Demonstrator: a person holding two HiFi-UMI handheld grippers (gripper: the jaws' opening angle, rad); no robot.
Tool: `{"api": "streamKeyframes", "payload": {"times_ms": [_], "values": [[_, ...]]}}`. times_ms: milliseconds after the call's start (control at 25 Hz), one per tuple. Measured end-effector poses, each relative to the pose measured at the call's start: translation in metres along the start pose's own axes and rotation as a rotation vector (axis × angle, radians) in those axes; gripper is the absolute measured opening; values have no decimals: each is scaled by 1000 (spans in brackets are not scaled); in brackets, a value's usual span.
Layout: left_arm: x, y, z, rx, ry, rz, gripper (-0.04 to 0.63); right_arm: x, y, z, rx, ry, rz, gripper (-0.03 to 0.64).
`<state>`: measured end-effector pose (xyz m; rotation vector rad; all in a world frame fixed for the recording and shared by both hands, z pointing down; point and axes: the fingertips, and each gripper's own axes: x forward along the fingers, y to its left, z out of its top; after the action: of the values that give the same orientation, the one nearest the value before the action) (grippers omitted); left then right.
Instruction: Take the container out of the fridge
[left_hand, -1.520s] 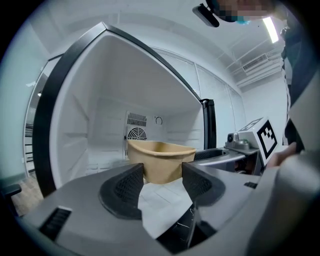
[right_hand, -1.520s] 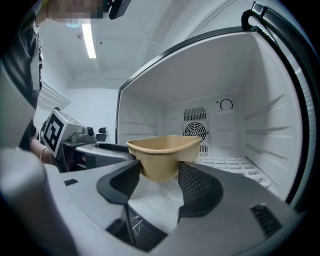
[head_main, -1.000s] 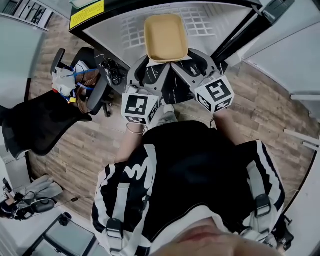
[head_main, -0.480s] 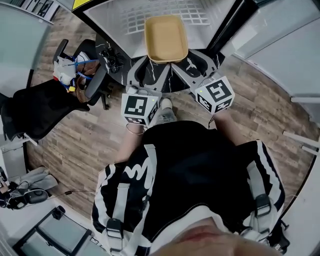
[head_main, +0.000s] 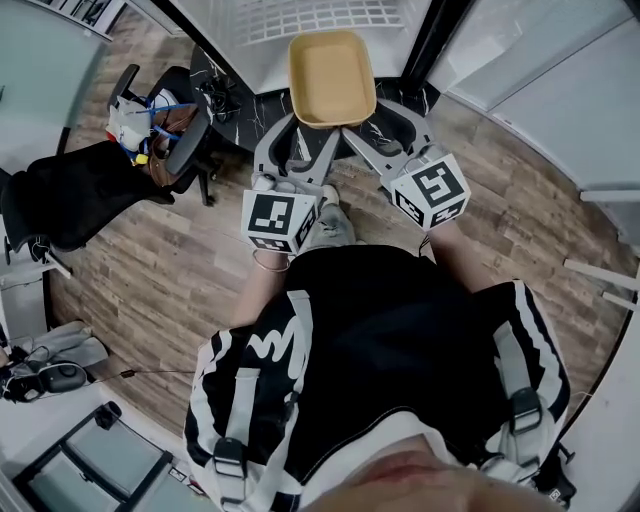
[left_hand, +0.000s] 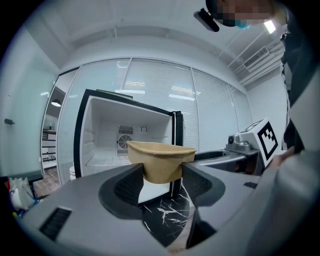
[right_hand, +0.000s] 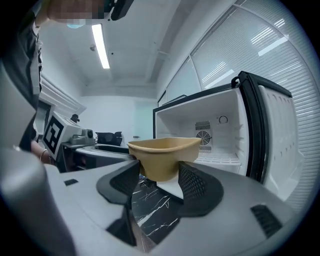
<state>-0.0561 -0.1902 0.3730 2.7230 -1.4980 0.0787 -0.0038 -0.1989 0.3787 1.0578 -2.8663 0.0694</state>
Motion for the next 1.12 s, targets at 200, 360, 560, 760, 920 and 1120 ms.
{"api": "streamKeyframes", "payload": {"times_ms": [200,360,560,760,920,1120], "values": [[-19,-21,0,-4,-8,11,246,-23,15,-1,-8,-4,12,252],[-35,-40,-1,4,-16,20,247,-44,28,-3,-14,-10,21,252],[-52,-61,-2,4,-21,24,247,-66,42,-5,-9,-16,27,252],[-62,-77,-3,4,-25,24,247,-83,49,-7,-8,-21,29,252],[-68,-85,0,5,-36,25,247,-92,53,-5,-14,-30,33,252],[-73,-87,6,14,-44,28,246,-96,58,0,-15,-42,39,252]]}}
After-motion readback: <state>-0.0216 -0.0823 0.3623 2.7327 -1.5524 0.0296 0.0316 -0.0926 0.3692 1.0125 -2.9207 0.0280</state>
